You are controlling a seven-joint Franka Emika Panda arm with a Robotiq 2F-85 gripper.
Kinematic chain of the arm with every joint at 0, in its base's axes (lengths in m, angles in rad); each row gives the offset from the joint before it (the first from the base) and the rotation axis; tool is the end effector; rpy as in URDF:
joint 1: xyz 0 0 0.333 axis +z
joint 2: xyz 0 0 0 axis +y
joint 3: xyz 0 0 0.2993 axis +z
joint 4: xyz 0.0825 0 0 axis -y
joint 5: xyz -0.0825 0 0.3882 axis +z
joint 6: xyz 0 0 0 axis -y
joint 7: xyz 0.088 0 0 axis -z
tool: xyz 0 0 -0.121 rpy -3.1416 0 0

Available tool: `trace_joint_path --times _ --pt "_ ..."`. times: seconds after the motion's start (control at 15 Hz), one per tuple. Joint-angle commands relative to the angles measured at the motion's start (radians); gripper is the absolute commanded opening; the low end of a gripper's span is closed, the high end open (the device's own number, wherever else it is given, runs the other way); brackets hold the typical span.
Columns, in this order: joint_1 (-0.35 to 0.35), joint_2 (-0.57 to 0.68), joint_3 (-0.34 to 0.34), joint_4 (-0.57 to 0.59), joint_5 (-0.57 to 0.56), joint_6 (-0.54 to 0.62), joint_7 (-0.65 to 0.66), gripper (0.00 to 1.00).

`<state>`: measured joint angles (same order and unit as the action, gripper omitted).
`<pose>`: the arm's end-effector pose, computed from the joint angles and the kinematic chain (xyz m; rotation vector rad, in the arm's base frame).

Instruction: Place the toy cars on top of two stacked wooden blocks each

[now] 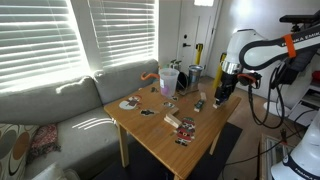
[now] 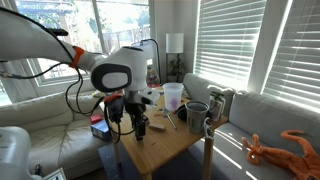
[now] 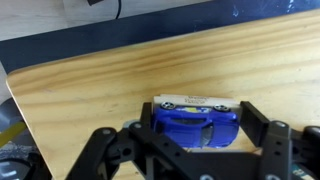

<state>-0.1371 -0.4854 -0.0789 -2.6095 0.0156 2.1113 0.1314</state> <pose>0.3849 -0.0816 0.3798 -3.0448 0.5323 0.0191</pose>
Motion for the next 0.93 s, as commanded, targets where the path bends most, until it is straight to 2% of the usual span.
trace_joint_path --times 0.0,0.73,0.8,0.87 --pt "0.005 0.017 0.005 0.016 0.013 0.009 0.009 0.61" --pt "0.013 0.03 0.003 0.021 0.019 0.013 0.002 0.61" --pt "0.013 0.03 0.003 0.021 0.019 0.01 0.003 0.7" --pt "0.014 0.028 0.001 0.022 0.022 0.006 0.002 0.96"
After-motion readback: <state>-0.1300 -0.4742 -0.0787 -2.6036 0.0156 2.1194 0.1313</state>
